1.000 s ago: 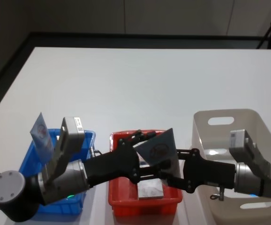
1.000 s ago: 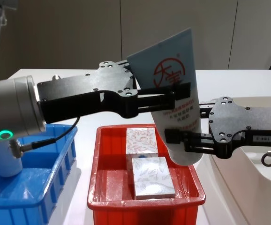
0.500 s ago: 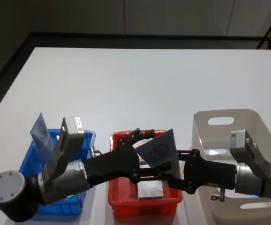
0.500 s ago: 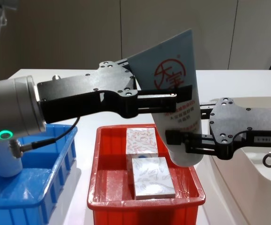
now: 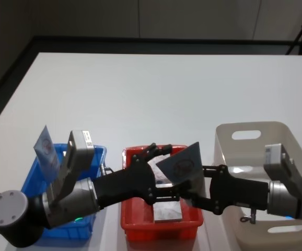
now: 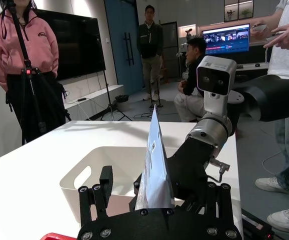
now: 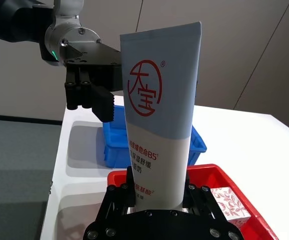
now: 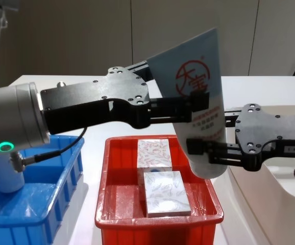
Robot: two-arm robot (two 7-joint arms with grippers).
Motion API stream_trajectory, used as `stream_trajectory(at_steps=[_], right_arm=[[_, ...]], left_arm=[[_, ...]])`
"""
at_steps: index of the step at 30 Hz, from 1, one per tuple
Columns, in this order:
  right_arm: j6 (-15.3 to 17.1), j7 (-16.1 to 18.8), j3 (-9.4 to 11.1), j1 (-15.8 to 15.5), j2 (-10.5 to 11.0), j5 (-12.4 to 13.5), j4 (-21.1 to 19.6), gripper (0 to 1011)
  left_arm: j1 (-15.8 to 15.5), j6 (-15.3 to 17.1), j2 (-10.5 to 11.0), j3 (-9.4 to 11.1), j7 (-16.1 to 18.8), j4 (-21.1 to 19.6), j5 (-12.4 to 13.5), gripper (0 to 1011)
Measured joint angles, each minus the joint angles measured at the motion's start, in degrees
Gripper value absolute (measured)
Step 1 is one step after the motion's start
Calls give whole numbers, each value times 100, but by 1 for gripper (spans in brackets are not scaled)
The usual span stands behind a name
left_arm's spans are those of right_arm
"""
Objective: Bimanual collaborative sorting of washing and personal care products
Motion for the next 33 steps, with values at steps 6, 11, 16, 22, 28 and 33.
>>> stream_trajectory(at_steps=[6, 11, 16, 22, 28, 33], right_arm=[[-22, -38, 100, -67, 104, 53, -65, 482], [-20, -68, 178, -126, 191, 95, -108, 482], [-10, -142, 271, -202, 278, 104, -175, 482], [-2, -359, 500, -328, 371, 152, -223, 482], [-4, -509, 691, -392, 410, 175, -228, 482], [-4, -616, 836, -432, 418, 167, -208, 482]], left_arm=[[0, 0, 0, 0, 0, 0, 0, 1002], [0, 0, 0, 0, 0, 0, 0, 1001], [0, 0, 0, 0, 0, 0, 0, 1002], [0, 0, 0, 0, 0, 0, 0, 1002], [0, 0, 0, 0, 0, 0, 0, 1002], [0, 0, 0, 0, 0, 0, 0, 1002]])
